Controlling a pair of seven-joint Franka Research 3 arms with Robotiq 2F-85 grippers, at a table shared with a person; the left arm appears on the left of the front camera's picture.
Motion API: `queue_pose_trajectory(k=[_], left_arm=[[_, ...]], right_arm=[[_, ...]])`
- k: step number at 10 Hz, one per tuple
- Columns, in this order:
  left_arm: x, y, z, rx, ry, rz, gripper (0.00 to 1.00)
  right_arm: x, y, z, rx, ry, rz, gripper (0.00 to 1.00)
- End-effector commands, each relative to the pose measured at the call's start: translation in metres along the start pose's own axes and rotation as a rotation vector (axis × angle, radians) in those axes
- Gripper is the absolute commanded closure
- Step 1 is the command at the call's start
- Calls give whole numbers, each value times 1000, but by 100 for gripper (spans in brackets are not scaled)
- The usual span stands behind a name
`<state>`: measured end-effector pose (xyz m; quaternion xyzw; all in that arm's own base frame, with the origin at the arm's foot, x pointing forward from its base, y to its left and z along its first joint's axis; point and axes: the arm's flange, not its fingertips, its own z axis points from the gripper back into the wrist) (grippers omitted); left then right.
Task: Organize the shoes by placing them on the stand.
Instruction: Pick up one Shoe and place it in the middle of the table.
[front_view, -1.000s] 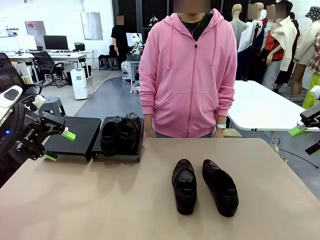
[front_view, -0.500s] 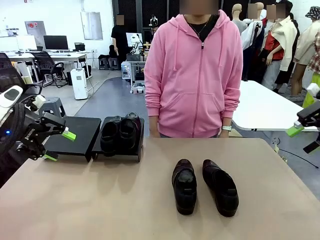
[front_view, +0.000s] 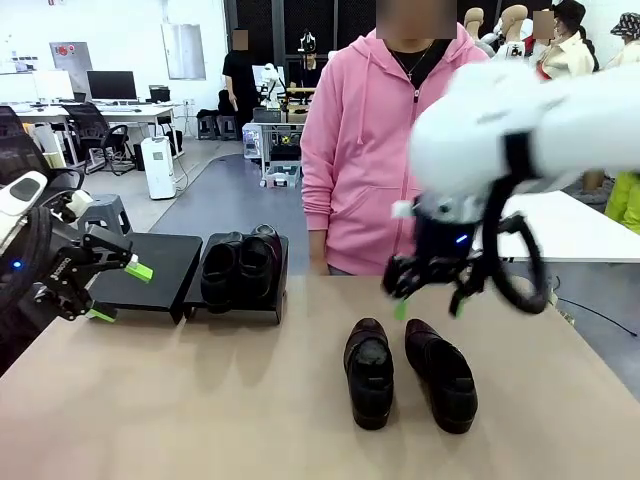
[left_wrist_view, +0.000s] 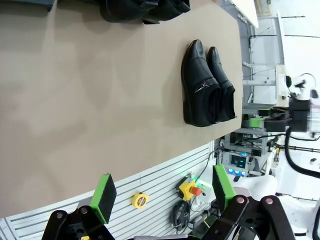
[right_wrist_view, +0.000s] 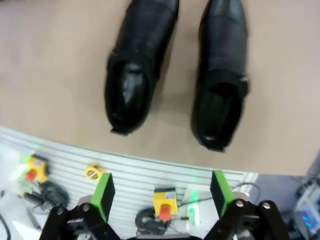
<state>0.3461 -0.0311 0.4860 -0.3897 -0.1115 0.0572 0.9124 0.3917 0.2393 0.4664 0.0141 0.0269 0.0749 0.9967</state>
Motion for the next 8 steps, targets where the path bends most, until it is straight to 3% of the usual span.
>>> queue_pose_trajectory(k=[1,2,3,5,6,8], left_arm=[[1,-1,1,-21,-1,6,0],[1,-1,1,-21,-1,6,0],[1,-1,1,-21,-1,6,0],[1,-1,1,-21,-1,6,0],[1,-1,1,-21,-1,6,0],[1,-1,1,-21,-1,6,0]], right_arm=[[12,-17,-35,-64,2,-37,0],[7,-22,-29,-20,2,-27,0],[6,5,-30,-36,23,-3,0],[11,-7,-46,-35,39,-16,0],[10,5,-42,-74,-40,-84,0],[26,27,-72,21,-41,-248,0]])
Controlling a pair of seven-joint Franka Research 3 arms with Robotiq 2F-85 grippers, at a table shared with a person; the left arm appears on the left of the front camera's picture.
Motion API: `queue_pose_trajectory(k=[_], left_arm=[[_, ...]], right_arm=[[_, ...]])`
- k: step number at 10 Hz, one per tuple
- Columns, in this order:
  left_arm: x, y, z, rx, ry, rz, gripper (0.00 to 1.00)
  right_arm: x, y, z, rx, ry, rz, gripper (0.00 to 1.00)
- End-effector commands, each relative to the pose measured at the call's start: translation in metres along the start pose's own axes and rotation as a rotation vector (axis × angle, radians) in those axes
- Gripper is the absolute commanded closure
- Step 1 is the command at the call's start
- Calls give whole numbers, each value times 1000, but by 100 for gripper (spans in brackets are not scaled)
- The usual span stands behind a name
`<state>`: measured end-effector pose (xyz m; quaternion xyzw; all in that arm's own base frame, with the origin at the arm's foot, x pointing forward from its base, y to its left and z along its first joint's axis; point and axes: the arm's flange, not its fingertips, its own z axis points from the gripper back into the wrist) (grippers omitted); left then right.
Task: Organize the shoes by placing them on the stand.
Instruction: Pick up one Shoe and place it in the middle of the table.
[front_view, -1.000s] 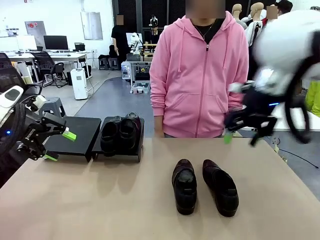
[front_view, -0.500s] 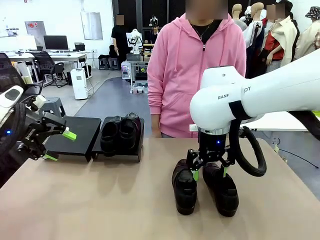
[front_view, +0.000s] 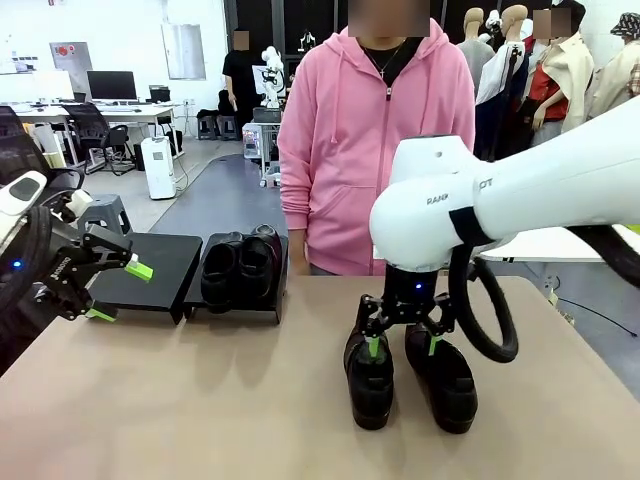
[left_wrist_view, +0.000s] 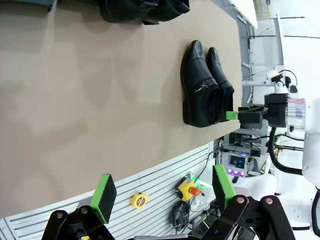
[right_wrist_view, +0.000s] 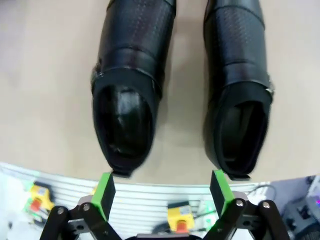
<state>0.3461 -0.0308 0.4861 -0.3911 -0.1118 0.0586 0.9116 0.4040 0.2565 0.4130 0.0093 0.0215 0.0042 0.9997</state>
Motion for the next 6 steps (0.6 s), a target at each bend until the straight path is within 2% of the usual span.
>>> queue_pose_trajectory(k=[1,2,6], left_arm=[[1,-1,1,-18,1,3,0],[1,-1,1,-18,1,3,0],[1,-1,1,-18,1,3,0]], right_arm=[[6,11,-24,34,-26,-103,0],[7,9,-34,50,-38,-172,0],[29,5,-74,59,53,-268,0]])
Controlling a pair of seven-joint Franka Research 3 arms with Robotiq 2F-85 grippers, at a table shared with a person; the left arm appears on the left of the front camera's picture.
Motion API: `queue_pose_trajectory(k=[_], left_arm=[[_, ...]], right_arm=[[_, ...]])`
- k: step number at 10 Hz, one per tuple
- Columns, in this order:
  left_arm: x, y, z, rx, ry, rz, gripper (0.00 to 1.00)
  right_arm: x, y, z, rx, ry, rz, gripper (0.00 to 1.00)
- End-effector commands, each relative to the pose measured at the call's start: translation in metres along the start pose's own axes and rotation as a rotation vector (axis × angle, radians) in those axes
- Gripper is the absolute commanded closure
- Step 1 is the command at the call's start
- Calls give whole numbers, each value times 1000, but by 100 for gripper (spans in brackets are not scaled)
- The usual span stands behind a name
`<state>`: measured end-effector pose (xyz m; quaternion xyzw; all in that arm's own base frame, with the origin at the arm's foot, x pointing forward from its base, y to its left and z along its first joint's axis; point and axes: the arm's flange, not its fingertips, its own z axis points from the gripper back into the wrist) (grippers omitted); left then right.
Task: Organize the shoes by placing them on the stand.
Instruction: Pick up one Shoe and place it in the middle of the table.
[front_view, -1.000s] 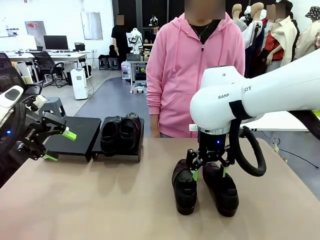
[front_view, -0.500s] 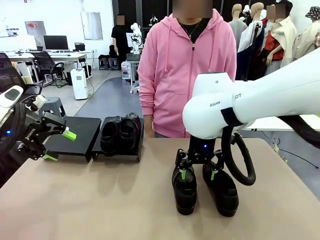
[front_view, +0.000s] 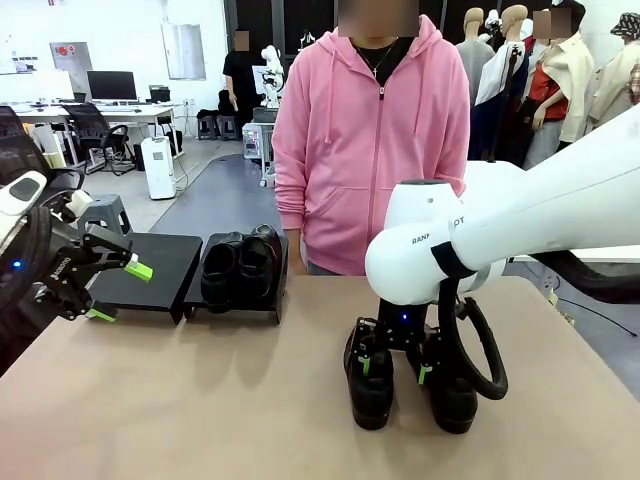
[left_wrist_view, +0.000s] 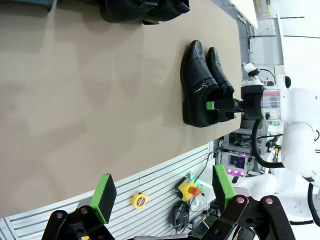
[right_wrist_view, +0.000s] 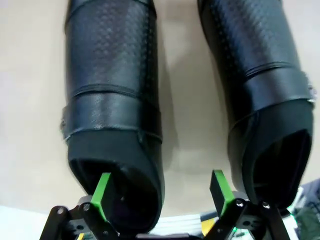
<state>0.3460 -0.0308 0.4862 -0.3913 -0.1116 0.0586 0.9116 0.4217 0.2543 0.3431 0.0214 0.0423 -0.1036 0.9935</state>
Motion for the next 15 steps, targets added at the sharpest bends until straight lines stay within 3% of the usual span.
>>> queue_pose_trajectory(k=[1,2,3,11,13,14,15], left_arm=[[1,-1,1,-18,1,3,0],[1,-1,1,-18,1,3,0],[1,-1,1,-18,1,3,0],[1,-1,1,-18,1,3,0],[1,-1,1,-18,1,3,0],[1,-1,1,-18,1,3,0],[1,-1,1,-18,1,3,0]], right_arm=[[8,11,-11,81,50,-50,11],[11,8,-15,52,29,-89,71],[11,9,-18,56,27,-97,100],[1,-1,-7,36,-14,-83,100],[-24,-17,31,26,-39,-28,100],[-49,-30,55,56,9,40,100],[-77,-46,73,97,-37,129,100]])
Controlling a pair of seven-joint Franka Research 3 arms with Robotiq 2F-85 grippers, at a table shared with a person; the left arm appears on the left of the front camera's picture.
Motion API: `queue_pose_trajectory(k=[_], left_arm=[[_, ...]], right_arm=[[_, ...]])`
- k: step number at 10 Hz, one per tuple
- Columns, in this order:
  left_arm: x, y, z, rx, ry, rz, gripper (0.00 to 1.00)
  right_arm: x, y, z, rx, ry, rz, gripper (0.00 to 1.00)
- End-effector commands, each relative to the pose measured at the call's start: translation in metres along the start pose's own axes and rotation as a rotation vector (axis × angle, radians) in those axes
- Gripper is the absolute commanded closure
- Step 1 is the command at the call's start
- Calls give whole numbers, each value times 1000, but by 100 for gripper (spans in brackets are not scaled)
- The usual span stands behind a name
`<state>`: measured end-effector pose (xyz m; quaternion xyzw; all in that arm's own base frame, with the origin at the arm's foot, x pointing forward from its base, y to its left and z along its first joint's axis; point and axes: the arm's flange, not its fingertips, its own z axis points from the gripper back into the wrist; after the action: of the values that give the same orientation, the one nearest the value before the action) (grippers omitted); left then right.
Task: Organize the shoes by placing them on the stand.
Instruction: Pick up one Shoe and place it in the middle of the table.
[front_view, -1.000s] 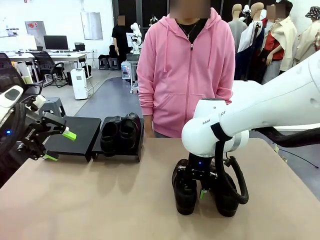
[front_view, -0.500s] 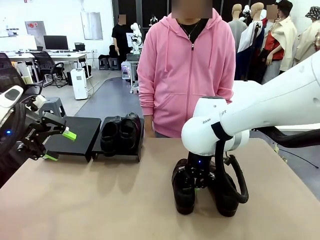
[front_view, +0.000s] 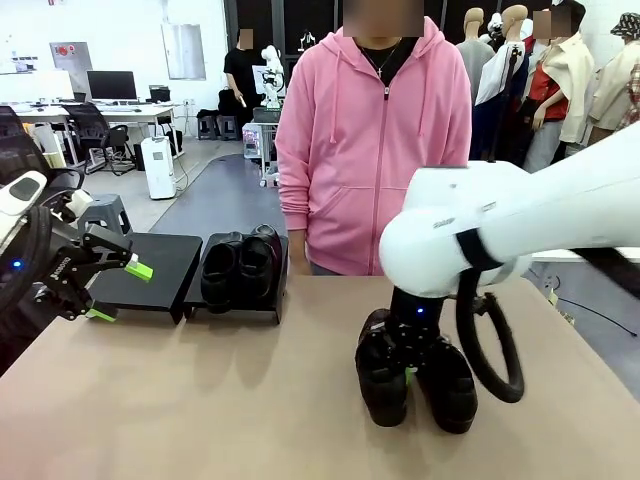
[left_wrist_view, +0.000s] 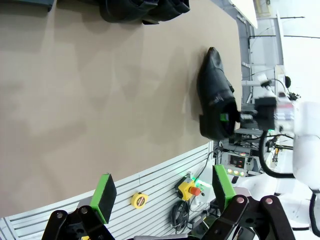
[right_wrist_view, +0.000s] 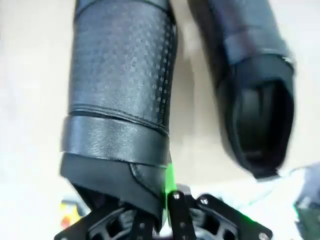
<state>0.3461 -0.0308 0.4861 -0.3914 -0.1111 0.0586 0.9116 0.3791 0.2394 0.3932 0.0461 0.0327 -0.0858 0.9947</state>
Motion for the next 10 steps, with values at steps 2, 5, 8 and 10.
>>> queue_pose_trajectory(k=[2,5,8,10], left_arm=[[1,-1,1,-18,0,3,0],[1,-1,1,-18,0,3,0],[1,-1,1,-18,0,3,0],[1,-1,1,-18,0,3,0]], right_arm=[[-78,-47,40,146,-124,225,100],[-54,-24,37,59,-81,136,100],[-68,-37,31,74,-86,170,100],[-63,21,29,141,-68,449,100]])
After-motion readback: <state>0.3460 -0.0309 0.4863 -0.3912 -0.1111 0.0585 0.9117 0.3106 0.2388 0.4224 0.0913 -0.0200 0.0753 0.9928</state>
